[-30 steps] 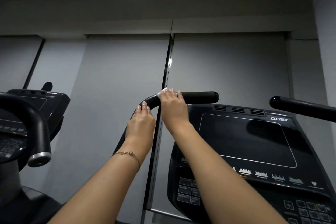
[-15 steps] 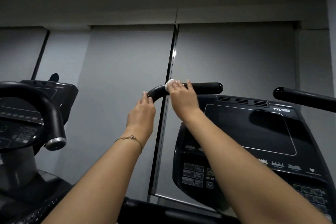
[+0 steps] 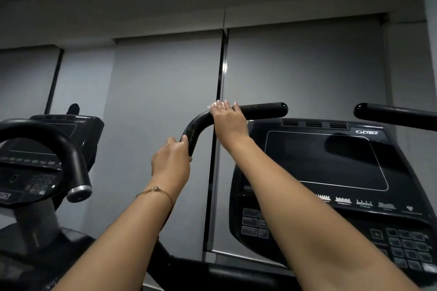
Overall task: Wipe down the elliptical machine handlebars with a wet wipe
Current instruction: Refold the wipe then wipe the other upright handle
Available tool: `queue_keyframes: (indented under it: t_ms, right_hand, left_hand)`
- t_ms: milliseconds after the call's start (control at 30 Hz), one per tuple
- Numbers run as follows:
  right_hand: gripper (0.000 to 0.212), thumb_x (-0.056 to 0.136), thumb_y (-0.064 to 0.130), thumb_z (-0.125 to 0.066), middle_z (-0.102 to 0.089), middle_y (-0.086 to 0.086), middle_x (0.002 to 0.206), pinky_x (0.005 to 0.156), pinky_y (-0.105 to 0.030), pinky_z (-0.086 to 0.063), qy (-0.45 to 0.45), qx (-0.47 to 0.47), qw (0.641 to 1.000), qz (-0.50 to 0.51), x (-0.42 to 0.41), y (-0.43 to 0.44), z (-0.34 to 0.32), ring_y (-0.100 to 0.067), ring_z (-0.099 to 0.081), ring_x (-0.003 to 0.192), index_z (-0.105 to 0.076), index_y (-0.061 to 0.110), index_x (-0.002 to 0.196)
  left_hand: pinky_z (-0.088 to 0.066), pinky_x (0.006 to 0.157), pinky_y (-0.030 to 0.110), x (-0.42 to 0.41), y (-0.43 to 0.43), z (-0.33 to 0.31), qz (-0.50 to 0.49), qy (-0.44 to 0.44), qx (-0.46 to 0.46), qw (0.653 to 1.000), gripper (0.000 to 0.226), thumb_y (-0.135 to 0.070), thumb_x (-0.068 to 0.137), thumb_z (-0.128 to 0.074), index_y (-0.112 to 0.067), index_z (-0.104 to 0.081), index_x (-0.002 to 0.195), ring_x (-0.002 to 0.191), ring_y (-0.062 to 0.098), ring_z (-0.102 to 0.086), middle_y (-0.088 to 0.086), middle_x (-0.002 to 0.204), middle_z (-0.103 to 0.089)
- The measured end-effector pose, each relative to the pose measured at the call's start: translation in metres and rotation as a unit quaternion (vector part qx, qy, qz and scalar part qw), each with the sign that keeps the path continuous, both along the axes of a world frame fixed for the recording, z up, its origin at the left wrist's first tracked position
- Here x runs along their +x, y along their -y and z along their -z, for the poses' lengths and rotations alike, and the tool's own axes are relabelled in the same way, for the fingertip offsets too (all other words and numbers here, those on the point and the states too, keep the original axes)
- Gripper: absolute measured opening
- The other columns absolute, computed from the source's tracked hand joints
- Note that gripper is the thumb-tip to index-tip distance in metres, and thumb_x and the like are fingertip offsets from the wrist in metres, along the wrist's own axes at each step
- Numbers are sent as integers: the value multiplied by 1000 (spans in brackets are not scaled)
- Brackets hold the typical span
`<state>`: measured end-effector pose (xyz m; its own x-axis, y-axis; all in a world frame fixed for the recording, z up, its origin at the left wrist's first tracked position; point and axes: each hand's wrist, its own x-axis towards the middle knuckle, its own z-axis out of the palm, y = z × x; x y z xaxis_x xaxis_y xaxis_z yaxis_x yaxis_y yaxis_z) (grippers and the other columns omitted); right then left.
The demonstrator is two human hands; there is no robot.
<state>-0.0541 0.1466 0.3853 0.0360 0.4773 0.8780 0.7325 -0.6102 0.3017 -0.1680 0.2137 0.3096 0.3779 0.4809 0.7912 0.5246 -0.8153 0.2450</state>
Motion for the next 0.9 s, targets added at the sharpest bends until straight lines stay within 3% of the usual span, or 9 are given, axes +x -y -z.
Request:
queue_keyframes:
  t_ms: [133,333,467,633,800,900]
  right_hand:
    - [51,96,1,-27,-18,-10,155,118,-34,-8,58,-129,989,-41,-9,-12,23,-22,-14,144,-17,7,146]
    - [51,95,3,-32,-22,-8,154,119,-42,-10,11,-80,997,4,-18,-11,6,-23,-17,143,-22,8,145]
    - [51,97,4,-30,-20,-5,155,118,-39,-6,61,-168,983,-25,-24,-14,31,-20,-15,144,-20,11,146]
    - [48,98,6,-32,-22,-6,155,118,-42,-4,45,-125,991,-6,-27,-18,21,-21,-16,144,-24,11,145]
    - [48,98,6,-32,-17,-7,156,117,-36,-6,77,-227,970,-33,-35,-16,45,-22,-13,144,-22,11,145]
    - [50,96,3,-30,-22,-4,154,118,-38,-10,76,-195,977,-26,-29,-8,19,-21,-18,143,-24,13,145]
  left_hand:
    - [-44,75,36,3,4,-1,-19,-14,-6,1000,47,-15,95,-49,-12,-36,140,104,33,-56,13,117,-49]
    - [-48,81,37,1,23,2,-19,4,-55,998,42,2,90,-45,1,-40,132,108,32,-55,17,123,-46]
    - [-48,75,35,-4,19,17,-24,14,-37,999,40,-2,89,-53,-2,-43,128,107,29,-55,13,120,-48]
    - [-39,66,33,-8,13,18,-19,21,-51,998,29,-9,92,-54,-5,-52,120,98,30,-58,12,112,-52]
    - [-47,74,34,-12,23,22,-61,-12,-41,997,38,-7,93,-49,-5,-45,131,107,28,-59,12,122,-52]
    - [-43,65,30,-17,25,24,-90,-50,-61,993,30,-2,89,-51,-4,-54,119,99,26,-62,11,113,-58]
